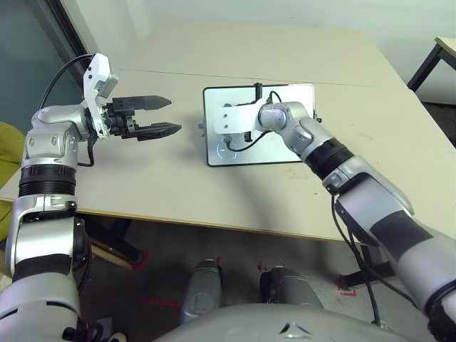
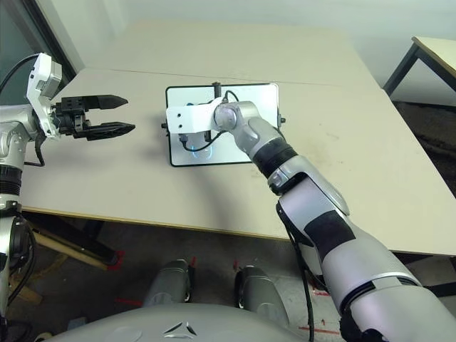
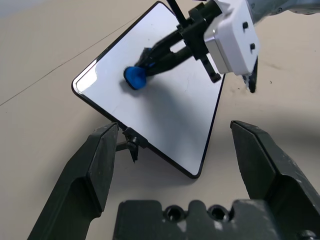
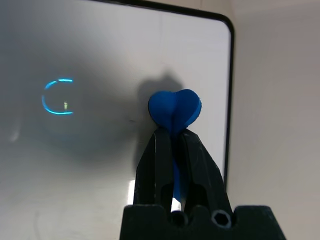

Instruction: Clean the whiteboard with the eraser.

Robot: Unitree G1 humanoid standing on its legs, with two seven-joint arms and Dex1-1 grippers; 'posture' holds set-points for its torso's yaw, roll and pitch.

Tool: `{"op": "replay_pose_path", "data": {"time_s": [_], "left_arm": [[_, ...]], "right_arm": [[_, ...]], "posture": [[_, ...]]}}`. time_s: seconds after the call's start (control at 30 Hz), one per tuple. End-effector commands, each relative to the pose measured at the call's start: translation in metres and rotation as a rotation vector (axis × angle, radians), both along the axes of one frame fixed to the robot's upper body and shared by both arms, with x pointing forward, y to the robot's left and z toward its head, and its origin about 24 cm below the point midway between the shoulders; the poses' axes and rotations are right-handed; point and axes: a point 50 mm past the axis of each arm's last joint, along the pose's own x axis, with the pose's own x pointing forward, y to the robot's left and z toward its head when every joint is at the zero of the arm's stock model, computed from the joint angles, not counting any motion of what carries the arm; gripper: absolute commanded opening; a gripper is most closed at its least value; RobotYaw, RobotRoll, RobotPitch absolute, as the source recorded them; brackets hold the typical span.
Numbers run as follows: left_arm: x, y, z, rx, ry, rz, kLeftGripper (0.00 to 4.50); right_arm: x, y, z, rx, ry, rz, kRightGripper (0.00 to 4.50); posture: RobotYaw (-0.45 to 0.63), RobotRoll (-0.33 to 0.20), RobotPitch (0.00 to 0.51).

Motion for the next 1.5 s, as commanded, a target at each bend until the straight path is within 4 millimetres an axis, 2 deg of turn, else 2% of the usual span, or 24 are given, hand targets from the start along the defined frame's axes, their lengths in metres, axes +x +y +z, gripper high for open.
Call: {"op": "replay_pose_path", "data": {"time_s": [0.03,0.13,0.3,0.43,0.57,0.6,0.7,0.8,0.93,1.07,1.33,1.5], "left_arm": [[0.0,-0.001,0.0,0.006,-0.009,-0.004,4.5],[-0.001,-0.001,-0.001,0.005,-0.009,-0.002,4.5],[-0.001,-0.001,-0.002,0.005,-0.008,-0.005,4.5],[0.0,-0.002,-0.002,0.005,-0.008,-0.009,4.5],[-0.001,-0.002,-0.004,0.003,-0.003,-0.013,4.5],[-0.001,-0.002,-0.004,0.003,-0.003,-0.013,4.5],[0.0,-0.003,-0.005,0.0,0.001,-0.015,4.5],[0.0,-0.004,-0.006,0.0,0.004,-0.022,4.5],[0.001,-0.006,-0.005,-0.001,0.004,-0.027,4.5],[0.001,-0.007,-0.006,-0.002,0.006,-0.029,4.5],[0.001,-0.007,-0.006,-0.002,0.006,-0.027,4.5],[0.0,-0.006,-0.006,-0.003,0.005,-0.022,4.5]], "right_arm": [[0.007,-0.011,0.004,0.021,-0.002,-0.058,0.02],[0.013,-0.026,0.01,0.075,-0.007,-0.12,0.02],[0.019,-0.063,0.027,0.284,0.033,-0.226,0.02],[0.012,-0.104,0.042,0.566,0.119,-0.361,0.02],[-0.003,-0.158,0.053,0.915,0.259,-0.606,0.02],[-0.006,-0.165,0.054,0.96,0.283,-0.646,0.02],[-0.021,-0.207,0.049,1.114,0.396,-0.874,0.02],[-0.039,-0.234,0.031,1.147,0.472,-1.036,0.02],[-0.058,-0.243,-0.001,1.114,0.571,-1.149,0.02],[-0.069,-0.243,-0.029,1.134,0.655,-1.222,0.02],[-0.066,-0.231,-0.054,1.167,0.724,-1.263,0.02],[-0.062,-0.231,-0.066,1.151,0.731,-1.302,0.02]], "posture": [[0.26,0.0,0.0],[0.26,0.0,0.0],[0.26,0.0,0.0],[0.25,0.0,0.0],[0.24,0.0,0.0],[0.24,0.0,0.0],[0.23,0.0,0.0],[0.23,0.0,0.0],[0.23,0.0,0.003],[0.22,0.0,0.005],[0.23,0.0,0.002],[0.24,0.0,0.0]]}}
